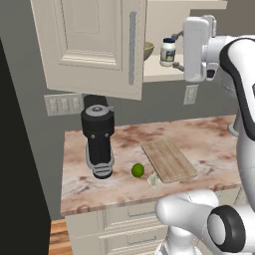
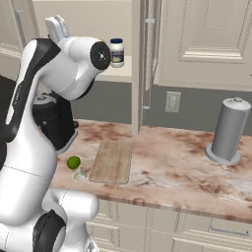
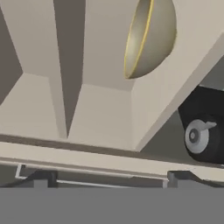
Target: Open the cabinet. Place the bowl and condiment on the counter. Then place the lime and garlic on the cutting board.
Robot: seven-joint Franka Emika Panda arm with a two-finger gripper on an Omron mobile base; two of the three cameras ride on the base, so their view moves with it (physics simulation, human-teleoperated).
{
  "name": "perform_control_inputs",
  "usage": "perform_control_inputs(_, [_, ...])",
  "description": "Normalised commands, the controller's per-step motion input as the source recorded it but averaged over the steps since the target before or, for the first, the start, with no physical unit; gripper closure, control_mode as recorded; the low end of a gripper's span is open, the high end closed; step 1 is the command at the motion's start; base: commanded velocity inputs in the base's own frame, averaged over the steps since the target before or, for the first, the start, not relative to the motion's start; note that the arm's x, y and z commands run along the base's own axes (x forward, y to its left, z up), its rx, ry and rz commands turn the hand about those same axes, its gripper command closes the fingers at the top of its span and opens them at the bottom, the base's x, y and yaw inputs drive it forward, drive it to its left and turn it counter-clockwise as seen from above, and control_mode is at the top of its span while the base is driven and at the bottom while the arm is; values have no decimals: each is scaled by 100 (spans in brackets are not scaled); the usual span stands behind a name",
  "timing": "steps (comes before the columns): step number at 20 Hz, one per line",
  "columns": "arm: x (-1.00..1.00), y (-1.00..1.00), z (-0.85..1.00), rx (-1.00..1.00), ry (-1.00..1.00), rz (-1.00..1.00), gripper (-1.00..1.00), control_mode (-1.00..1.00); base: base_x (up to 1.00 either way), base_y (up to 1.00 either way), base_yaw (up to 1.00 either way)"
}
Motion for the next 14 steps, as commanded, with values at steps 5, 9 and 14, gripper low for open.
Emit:
perform_control_inputs(5, [8,1,-14,0,24,1,-100,-100,0,0,0])
perform_control_inputs(9, [8,6,-11,-1,17,1,-100,-100,0,0,0])
perform_control_inputs(14, [1,4,0,0,2,0,-100,-100,0,0,0])
